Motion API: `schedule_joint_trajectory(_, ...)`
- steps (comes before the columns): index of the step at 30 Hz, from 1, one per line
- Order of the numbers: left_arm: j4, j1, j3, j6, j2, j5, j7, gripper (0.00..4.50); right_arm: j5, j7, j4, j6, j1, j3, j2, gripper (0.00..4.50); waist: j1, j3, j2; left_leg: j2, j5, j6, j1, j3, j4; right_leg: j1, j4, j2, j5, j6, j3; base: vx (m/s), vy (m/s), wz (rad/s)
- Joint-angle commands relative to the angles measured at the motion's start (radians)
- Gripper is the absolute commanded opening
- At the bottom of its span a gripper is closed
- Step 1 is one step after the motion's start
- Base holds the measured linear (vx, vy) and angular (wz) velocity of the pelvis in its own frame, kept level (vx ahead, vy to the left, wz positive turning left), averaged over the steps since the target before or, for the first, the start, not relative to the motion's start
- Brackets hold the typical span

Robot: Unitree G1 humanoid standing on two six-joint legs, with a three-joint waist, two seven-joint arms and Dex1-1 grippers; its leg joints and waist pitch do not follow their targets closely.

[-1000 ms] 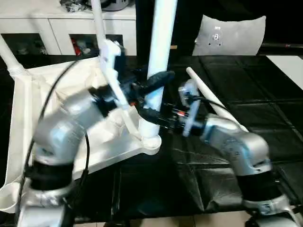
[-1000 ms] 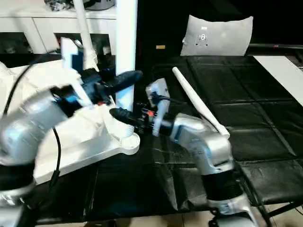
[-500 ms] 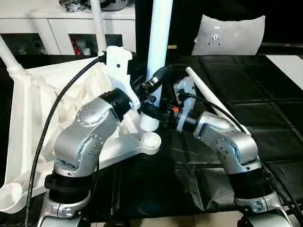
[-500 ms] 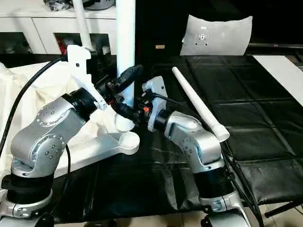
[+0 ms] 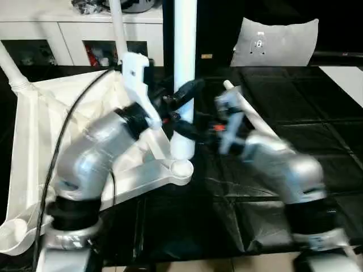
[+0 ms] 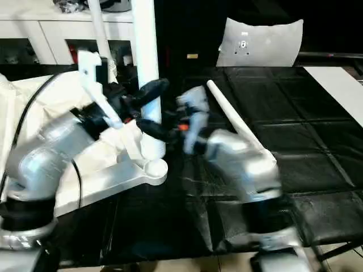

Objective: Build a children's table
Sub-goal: Pick table leg

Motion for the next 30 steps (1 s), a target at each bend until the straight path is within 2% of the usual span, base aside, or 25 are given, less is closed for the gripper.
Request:
schedule_joint_trajectory(1,0.006,-0.034,0.021,0.045,0.012,-0.075,-0.061,1.84,0.063,0.061,-0.045,0.061,-0.001,-0.030,-0.030,3.33,0.003,-0.070,0.002,0.057,-0.085,-0.004,0.026,-0.022,-0.063,0.039,-0.058,-0.082,0.083,-0.216,0.045,0.000,0.000,0.00)
schedule_joint_trajectory(4,0.019,-0.050,0.041,0.067,0.015,-0.119,-0.095,1.84,0.114,0.092,-0.060,0.109,-0.004,-0.044,-0.054,3.55,0.003,-0.068,0.001,0.058,-0.102,0.002,0.027,-0.021,-0.064,0.038,-0.063,-0.083,0.038,-0.229,0.045,0.000,0.000,0.00)
schedule_joint_trajectory(5,0.038,-0.065,0.065,0.107,0.018,-0.182,-0.125,1.84,0.145,0.113,-0.067,0.134,-0.009,-0.053,-0.078,3.64,0.005,-0.068,0.002,0.058,-0.106,-0.001,0.029,-0.021,-0.063,0.038,-0.063,-0.083,0.024,-0.231,0.044,0.000,0.000,0.00)
schedule_joint_trajectory(6,0.038,-0.065,0.065,0.107,0.018,-0.182,-0.125,1.84,0.145,0.113,-0.067,0.134,-0.009,-0.053,-0.078,3.76,0.005,-0.068,0.002,0.057,-0.105,-0.004,0.029,-0.020,-0.063,0.038,-0.063,-0.083,0.021,-0.234,0.044,0.000,0.000,0.00)
schedule_joint_trajectory(7,0.046,-0.073,0.073,0.136,0.029,-0.225,-0.163,1.84,0.163,0.123,-0.065,0.153,-0.016,-0.065,-0.091,3.76,0.005,-0.067,0.002,0.057,-0.111,-0.008,0.028,-0.020,-0.064,0.037,-0.064,-0.083,0.007,-0.237,0.044,0.000,0.000,0.00)
schedule_joint_trajectory(8,0.046,-0.074,0.077,0.153,0.040,-0.260,-0.207,1.84,0.185,0.132,-0.061,0.177,-0.024,-0.080,-0.099,3.94,0.005,-0.068,0.002,0.057,-0.114,-0.010,0.029,-0.020,-0.064,0.037,-0.065,-0.083,-0.006,-0.236,0.044,0.000,0.000,0.00)
schedule_joint_trajectory(10,0.050,-0.077,0.083,0.178,0.060,-0.314,-0.273,1.84,0.219,0.151,-0.058,0.216,-0.035,-0.097,-0.115,3.94,0.005,-0.066,0.002,0.055,-0.117,-0.008,0.028,-0.020,-0.064,0.036,-0.067,-0.081,-0.022,-0.237,0.044,0.000,0.000,0.00)
schedule_joint_trajectory(16,0.060,-0.086,0.063,0.192,0.092,-0.311,-0.322,1.84,0.230,0.220,-0.087,0.239,-0.027,-0.059,-0.165,3.94,0.008,-0.066,0.004,0.060,-0.128,-0.023,0.031,-0.021,-0.066,0.035,-0.067,-0.083,-0.029,-0.226,0.045,0.000,0.000,0.00)
schedule_joint_trajectory(17,0.063,-0.091,0.064,0.201,0.091,-0.325,-0.329,1.84,0.234,0.221,-0.091,0.240,-0.027,-0.053,-0.167,3.94,0.009,-0.067,0.000,0.060,-0.123,-0.024,0.030,-0.020,-0.066,0.036,-0.067,-0.085,-0.026,-0.228,0.046,0.000,0.000,0.00)
schedule_joint_trajectory(21,0.067,-0.097,0.063,0.214,0.088,-0.346,-0.339,1.84,0.234,0.229,-0.091,0.244,-0.030,-0.041,-0.169,3.94,0.012,-0.067,0.001,0.059,-0.119,-0.022,0.030,-0.019,-0.064,0.036,-0.065,-0.085,-0.025,-0.233,0.045,0.000,0.000,0.00)
schedule_joint_trajectory(25,0.063,-0.097,0.049,0.222,0.093,-0.362,-0.365,1.84,0.238,0.256,-0.089,0.245,-0.039,-0.021,-0.176,3.94,0.013,-0.067,-0.005,0.060,-0.111,-0.017,0.029,-0.019,-0.065,0.036,-0.067,-0.085,-0.029,-0.228,0.046,0.000,0.000,0.00)
schedule_joint_trajectory(29,0.062,-0.099,0.046,0.220,0.090,-0.354,-0.368,1.84,0.235,0.285,-0.087,0.237,-0.041,-0.008,-0.179,3.94,0.015,-0.066,-0.004,0.060,-0.112,-0.017,0.028,-0.019,-0.065,0.036,-0.066,-0.085,-0.036,-0.224,0.046,0.000,0.000,0.00)
schedule_joint_trajectory(30,0.062,-0.099,0.044,0.218,0.090,-0.353,-0.367,1.84,0.236,0.288,-0.087,0.237,-0.041,-0.006,-0.179,3.79,0.015,-0.066,-0.004,0.060,-0.112,-0.017,0.028,-0.019,-0.065,0.036,-0.066,-0.085,-0.036,-0.224,0.046,0.000,0.000,0.00)
